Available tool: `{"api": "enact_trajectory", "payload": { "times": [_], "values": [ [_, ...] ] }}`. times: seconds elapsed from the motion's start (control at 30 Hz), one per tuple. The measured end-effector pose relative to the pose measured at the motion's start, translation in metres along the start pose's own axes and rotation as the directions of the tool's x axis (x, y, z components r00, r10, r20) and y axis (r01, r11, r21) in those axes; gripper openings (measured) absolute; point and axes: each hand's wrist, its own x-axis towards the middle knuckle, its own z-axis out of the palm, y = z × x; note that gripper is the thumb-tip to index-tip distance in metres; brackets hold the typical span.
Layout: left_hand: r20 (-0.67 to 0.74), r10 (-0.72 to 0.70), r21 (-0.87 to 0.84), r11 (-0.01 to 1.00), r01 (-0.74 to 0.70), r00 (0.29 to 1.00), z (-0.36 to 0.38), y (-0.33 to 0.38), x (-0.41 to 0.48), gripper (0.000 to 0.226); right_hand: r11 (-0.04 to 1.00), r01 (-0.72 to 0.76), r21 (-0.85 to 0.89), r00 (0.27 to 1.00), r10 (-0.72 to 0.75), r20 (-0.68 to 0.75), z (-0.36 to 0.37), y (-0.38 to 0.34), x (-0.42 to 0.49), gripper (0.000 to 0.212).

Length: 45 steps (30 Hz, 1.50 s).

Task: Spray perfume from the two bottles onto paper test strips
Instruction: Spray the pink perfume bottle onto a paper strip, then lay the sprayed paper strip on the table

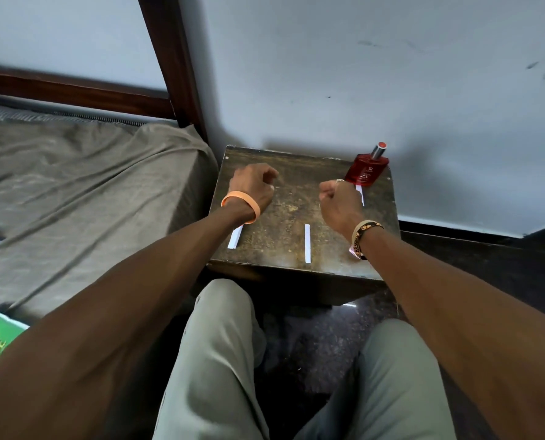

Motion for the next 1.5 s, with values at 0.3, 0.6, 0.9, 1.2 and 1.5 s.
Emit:
{"api": "enact_trajectory", "payload": {
  "times": [0.3,0.6,0.9,1.2,1.5],
  "values": [
    [0.126,0.097,0.007,0.995,-0.099,0.987,0.032,0.055,-0.039,0.022,0.995,-0.036,0.089,0.996,0.043,-0.081,-0.048,0.036,-0.031,0.03],
    [0.231,0.091,-0.003,0.996,-0.093,0.969,0.077,0.075,-0.055,0.021,0.997,-0.025,0.068,0.987,0.036,-0.16,-0.072,0.065,-0.038,0.032],
    [0.212,-0.089,0.021,0.996,0.086,0.973,0.108,0.039,-0.049,0.021,0.995,0.095,0.034,0.992,-0.098,0.077,-0.02,0.058,-0.048,0.031],
    [0.24,-0.101,0.153,0.986,0.065,0.966,0.117,0.014,-0.024,0.018,0.985,-0.132,0.108,0.975,0.109,0.196,0.029,0.064,-0.011,0.041],
    [0.289,-0.045,0.156,0.988,-0.001,0.956,0.13,-0.008,-0.015,0.028,0.972,-0.151,0.179,0.981,0.125,0.15,0.052,0.07,0.005,0.035]
  ]
}}
